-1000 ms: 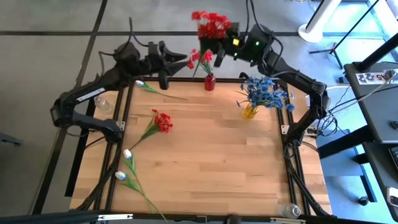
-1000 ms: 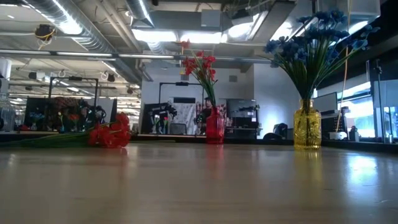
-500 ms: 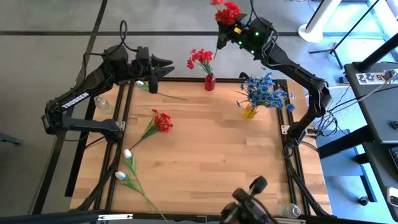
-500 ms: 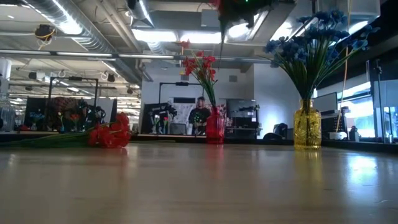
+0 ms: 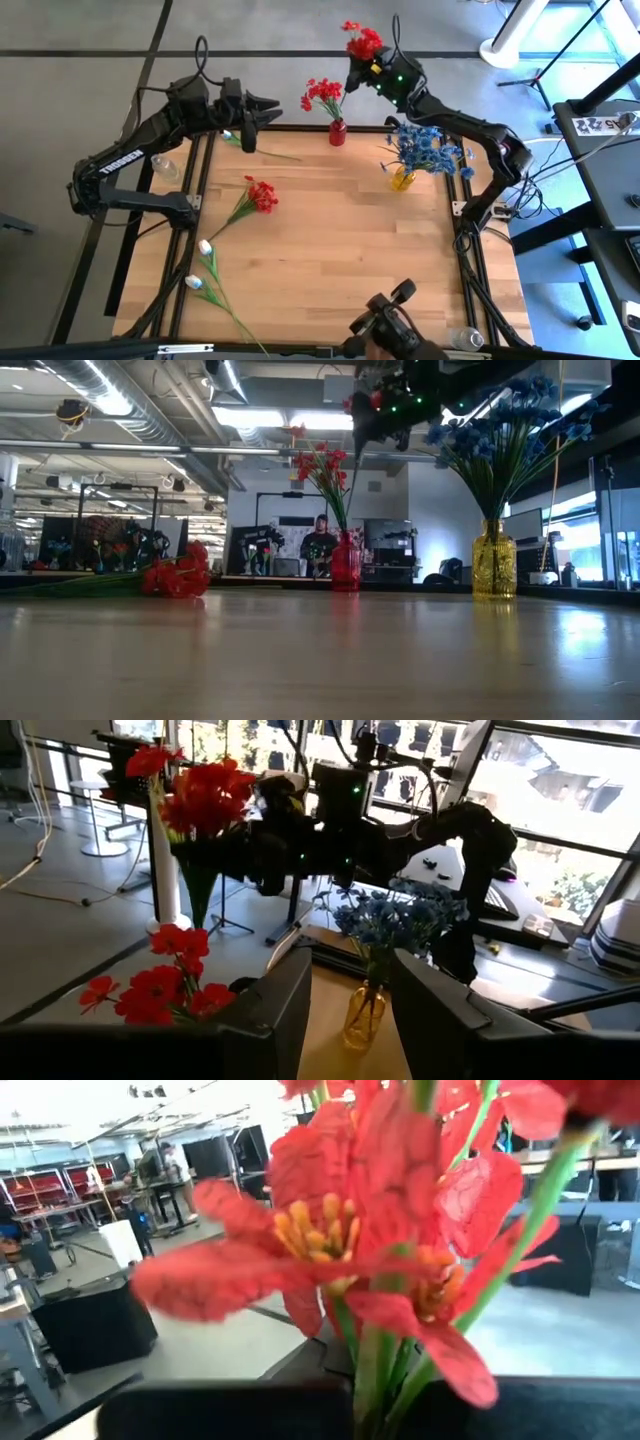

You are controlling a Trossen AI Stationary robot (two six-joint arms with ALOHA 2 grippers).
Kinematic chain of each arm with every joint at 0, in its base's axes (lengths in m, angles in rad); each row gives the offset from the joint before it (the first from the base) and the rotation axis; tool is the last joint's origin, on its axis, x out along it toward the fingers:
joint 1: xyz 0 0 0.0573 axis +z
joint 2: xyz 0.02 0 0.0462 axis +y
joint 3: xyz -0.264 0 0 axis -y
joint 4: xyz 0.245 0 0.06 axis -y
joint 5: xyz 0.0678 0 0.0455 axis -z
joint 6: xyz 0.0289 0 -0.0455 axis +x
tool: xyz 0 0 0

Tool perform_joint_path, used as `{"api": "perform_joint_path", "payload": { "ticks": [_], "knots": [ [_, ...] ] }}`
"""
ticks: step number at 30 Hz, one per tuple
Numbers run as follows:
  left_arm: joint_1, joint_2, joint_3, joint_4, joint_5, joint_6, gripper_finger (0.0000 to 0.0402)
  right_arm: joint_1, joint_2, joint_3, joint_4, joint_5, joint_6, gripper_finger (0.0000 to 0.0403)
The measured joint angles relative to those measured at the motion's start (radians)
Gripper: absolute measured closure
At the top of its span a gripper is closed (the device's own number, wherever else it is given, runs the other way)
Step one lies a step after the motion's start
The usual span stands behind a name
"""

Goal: Sort flowers into vase by color
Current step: Put the bottom red flowers into the red vase

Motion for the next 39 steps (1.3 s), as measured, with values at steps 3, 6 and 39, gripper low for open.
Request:
{"api": "perform_joint_path", "payload": {
  "ticks": [3, 6, 39],
  "knots": [
    [-0.002, 0.0, 0.0, 0.0, -0.005, -0.002, 0.027, 0.011, 0.01, -0.015, -0.001, 0.001, 0.006, 0.0397],
    [-0.002, 0.0, 0.0, 0.0, -0.015, -0.01, 0.027, 0.025, 0.01, -0.034, -0.002, 0.013, 0.001, 0.0397],
    [-0.04, 0.01, 0.0, -0.429, -0.099, -0.152, 0.027, 0.044, -0.004, -0.134, -0.142, -0.011, -0.028, 0.0178]
  ]
}}
